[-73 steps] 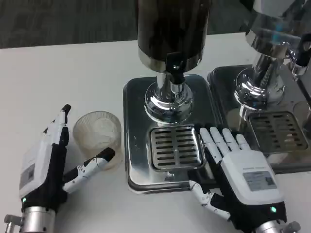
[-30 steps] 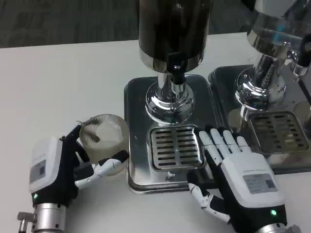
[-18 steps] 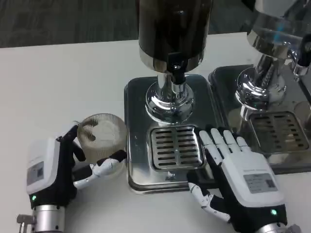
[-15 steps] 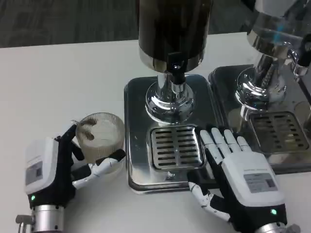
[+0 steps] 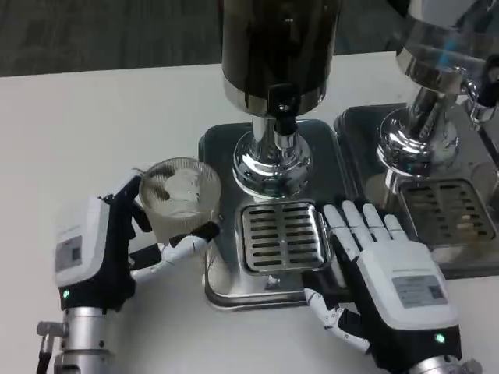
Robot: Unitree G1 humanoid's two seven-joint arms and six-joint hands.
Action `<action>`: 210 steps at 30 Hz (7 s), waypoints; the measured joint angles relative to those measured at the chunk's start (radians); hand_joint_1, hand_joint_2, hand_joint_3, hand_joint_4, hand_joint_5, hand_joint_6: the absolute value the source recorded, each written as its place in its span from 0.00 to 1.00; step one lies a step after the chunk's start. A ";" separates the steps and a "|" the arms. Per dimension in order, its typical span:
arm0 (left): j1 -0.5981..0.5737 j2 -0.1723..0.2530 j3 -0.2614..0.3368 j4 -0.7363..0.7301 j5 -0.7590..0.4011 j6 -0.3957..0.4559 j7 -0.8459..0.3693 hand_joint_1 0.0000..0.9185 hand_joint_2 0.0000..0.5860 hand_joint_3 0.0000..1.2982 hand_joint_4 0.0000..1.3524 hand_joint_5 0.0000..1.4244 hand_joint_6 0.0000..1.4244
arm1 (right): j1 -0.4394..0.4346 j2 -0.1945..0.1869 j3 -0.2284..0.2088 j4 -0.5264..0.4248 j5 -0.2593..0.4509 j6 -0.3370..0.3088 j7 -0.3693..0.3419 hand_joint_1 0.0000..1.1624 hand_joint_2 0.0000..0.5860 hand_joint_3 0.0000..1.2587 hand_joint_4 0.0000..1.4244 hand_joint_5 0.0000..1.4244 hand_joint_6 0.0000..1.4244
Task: Grasp the cup under the faucet to collect the drink, then remove the cup.
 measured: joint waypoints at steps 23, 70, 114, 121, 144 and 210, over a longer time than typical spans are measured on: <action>-0.303 -0.105 -0.196 0.254 0.114 0.039 -0.035 0.66 0.09 0.36 0.51 0.64 0.76 | 0.014 0.063 0.002 -0.007 -0.028 0.052 -0.039 0.19 0.79 0.05 0.00 0.00 0.00; -0.063 0.066 -0.022 -0.046 -0.169 -0.192 -0.263 0.00 0.02 0.00 0.00 0.13 0.12 | -0.006 0.055 -0.093 0.031 0.088 0.053 -0.059 0.20 0.68 0.00 0.00 0.00 0.02; -0.189 -0.061 0.108 -0.264 -0.546 -0.270 -1.133 0.00 0.09 0.01 0.00 0.14 0.12 | 0.001 0.066 -0.084 0.041 0.118 0.029 -0.086 0.20 0.67 0.00 0.00 0.00 0.04; -0.152 -0.050 0.118 -0.298 -0.508 -0.290 -1.118 0.00 0.10 0.04 0.00 0.15 0.13 | -0.002 0.060 -0.086 0.041 0.121 0.029 -0.086 0.20 0.68 0.00 0.00 0.00 0.04; -0.121 0.050 0.094 -0.410 -0.091 -0.306 -0.784 0.00 0.13 0.10 0.01 0.17 0.15 | -0.020 0.058 -0.093 0.059 0.164 0.010 -0.087 0.22 0.66 0.00 0.00 0.00 0.06; -0.104 0.149 -0.062 -0.529 0.078 -0.209 -0.565 0.00 0.22 0.17 0.04 0.18 0.14 | -0.079 0.060 -0.199 0.171 0.634 -0.308 0.051 0.45 0.38 0.00 0.00 0.00 0.14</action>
